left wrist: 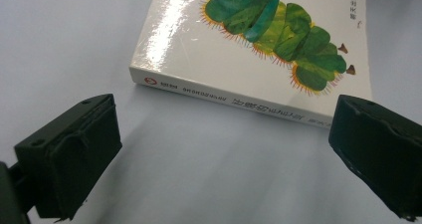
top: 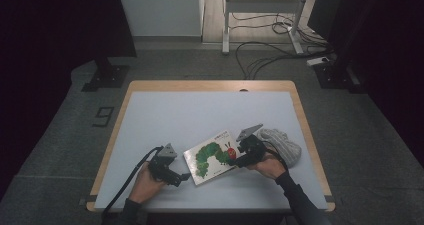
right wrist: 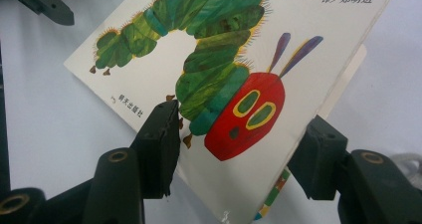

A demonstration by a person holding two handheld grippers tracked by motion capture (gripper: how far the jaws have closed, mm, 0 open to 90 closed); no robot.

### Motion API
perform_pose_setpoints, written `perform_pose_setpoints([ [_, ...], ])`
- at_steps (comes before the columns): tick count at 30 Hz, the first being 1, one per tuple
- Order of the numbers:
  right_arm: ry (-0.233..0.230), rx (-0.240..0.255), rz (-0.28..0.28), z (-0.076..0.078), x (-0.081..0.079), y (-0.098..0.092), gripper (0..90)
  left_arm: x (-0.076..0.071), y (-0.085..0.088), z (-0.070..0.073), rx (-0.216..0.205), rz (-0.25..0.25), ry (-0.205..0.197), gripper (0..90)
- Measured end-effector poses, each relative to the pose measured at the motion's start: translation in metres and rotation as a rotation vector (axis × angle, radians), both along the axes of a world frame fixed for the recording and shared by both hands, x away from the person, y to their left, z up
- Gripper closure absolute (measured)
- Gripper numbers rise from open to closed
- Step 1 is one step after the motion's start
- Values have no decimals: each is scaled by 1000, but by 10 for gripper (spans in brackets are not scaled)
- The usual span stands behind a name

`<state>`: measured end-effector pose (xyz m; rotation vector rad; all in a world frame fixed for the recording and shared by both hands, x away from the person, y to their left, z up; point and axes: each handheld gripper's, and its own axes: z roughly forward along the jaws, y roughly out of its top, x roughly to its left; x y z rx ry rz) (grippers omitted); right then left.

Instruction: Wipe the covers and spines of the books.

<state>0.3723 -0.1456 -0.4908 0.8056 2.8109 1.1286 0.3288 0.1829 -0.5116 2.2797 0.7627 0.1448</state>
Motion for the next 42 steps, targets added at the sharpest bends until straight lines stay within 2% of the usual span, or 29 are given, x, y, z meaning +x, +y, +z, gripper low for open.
perform_pose_setpoints([
  [7, 2, 7, -1, -2, -7, -6, 443, 3, -8, 3, 19, -23, 5, 0],
  [13, -12, -4, -3, -4, -12, -9, 459, 6, -14, 5, 27, -23, 13, 0],
  [25, -30, 3, -12, -8, -20, -15, 472, 12, -21, 2, -10, -45, 44, 7],
  [29, -26, 7, -15, -9, -19, -15, 473, 12, -30, 1, 6, -66, 44, 23],
  [32, -17, 14, -14, -8, -19, -17, 469, 12, -33, 2, -2, -64, 38, 17],
  [35, 0, 35, -11, -7, -18, -20, 433, 10, -34, 5, 6, -69, 23, 22],
  [38, -16, 17, -18, -6, -16, -21, 388, 10, -34, 6, 16, -69, 21, 27],
  [42, -8, 10, -43, -8, -11, -20, 276, 10, -35, 8, 24, -62, 6, 45],
])
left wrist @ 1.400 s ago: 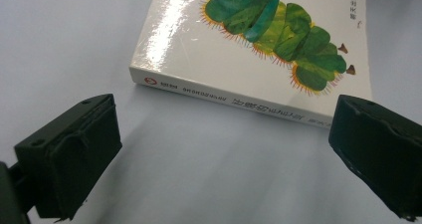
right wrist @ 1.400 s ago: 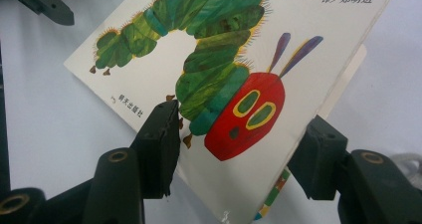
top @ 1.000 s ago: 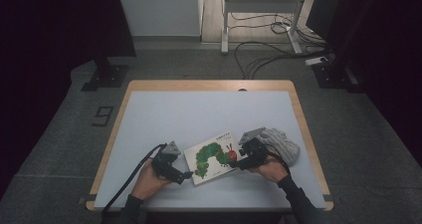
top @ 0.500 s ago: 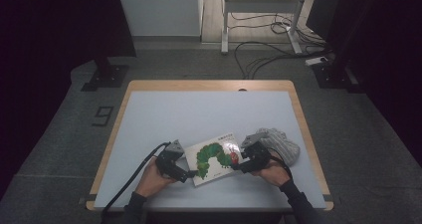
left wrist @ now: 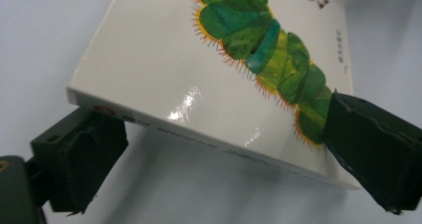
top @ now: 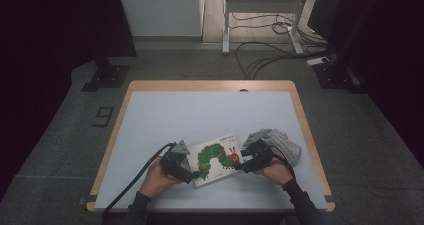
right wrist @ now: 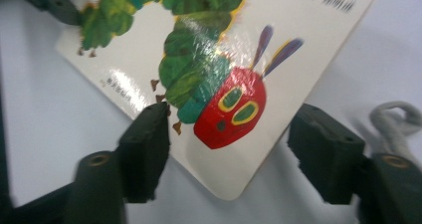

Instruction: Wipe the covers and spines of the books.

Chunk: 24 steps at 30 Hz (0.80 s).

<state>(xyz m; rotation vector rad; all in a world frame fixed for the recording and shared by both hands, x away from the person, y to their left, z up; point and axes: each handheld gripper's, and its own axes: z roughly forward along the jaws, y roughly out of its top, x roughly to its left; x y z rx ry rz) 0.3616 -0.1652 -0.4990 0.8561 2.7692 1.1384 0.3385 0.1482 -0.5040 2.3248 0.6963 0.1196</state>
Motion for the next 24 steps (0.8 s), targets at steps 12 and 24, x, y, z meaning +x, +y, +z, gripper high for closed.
perform_pose_setpoints([
  [12, 39, 24, -60, -3, 21, 10, 312, 0, 2, 12, -15, 34, -42, 186],
  [24, -51, 34, -87, 10, 22, 16, 432, -3, 12, 33, -29, 96, -130, 379],
])
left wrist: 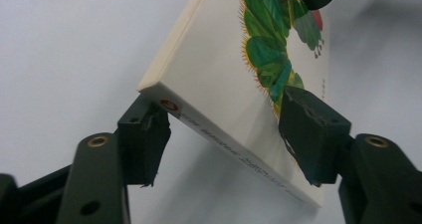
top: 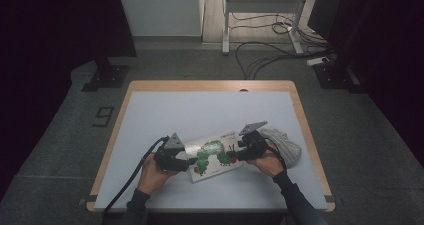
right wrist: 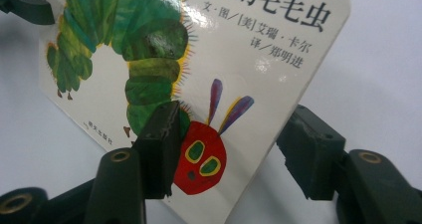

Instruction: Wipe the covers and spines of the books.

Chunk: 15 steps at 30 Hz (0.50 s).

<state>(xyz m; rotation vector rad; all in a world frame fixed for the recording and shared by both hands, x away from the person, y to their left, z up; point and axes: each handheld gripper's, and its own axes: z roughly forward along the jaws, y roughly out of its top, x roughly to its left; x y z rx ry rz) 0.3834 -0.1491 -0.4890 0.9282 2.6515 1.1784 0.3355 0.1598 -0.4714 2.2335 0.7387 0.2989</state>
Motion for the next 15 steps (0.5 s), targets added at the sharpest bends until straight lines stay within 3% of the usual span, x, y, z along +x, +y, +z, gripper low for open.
perform_pose_setpoints([
  [15, -84, 31, -29, 12, 3, 12, 491, -7, 9, 20, 1, 32, -73, 569],
])
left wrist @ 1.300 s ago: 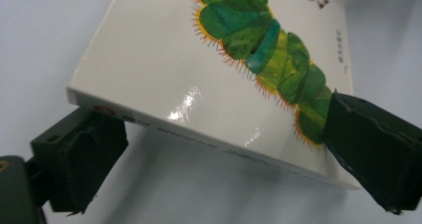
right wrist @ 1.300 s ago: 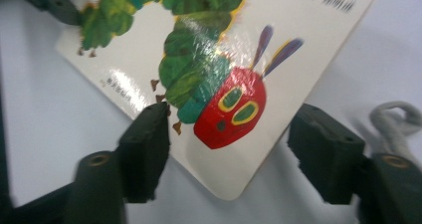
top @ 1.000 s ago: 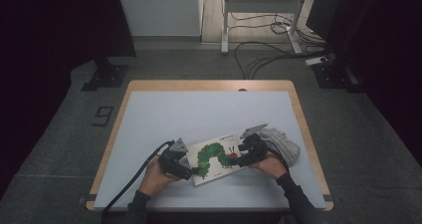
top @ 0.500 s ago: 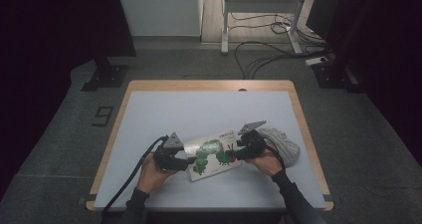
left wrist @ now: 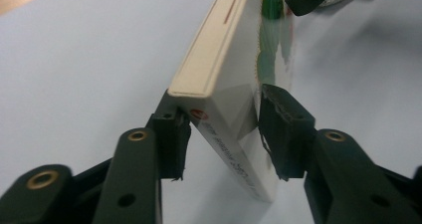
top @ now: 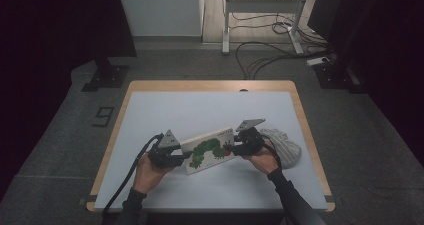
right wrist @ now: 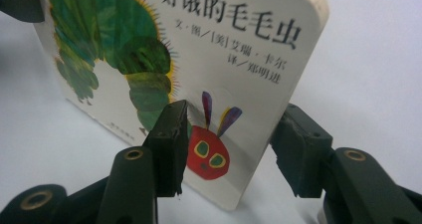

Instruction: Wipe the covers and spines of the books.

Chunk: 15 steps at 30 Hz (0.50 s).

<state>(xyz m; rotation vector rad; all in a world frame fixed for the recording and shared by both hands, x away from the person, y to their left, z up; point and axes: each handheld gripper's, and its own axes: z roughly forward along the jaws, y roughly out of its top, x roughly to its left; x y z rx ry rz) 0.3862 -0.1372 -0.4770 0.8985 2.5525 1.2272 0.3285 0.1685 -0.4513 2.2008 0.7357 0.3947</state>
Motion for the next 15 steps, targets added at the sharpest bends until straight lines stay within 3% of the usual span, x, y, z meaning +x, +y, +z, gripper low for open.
perform_pose_setpoints([
  [4, -23, 7, -9, 2, 1, 3, 501, -2, 3, 3, -2, 0, -25, 630],
  [10, -69, -23, -11, 3, 4, 12, 498, -3, 5, 5, 9, 17, -33, 644],
  [15, -64, -16, -11, 2, 6, 12, 496, -2, 7, 4, 3, 7, -30, 630],
])
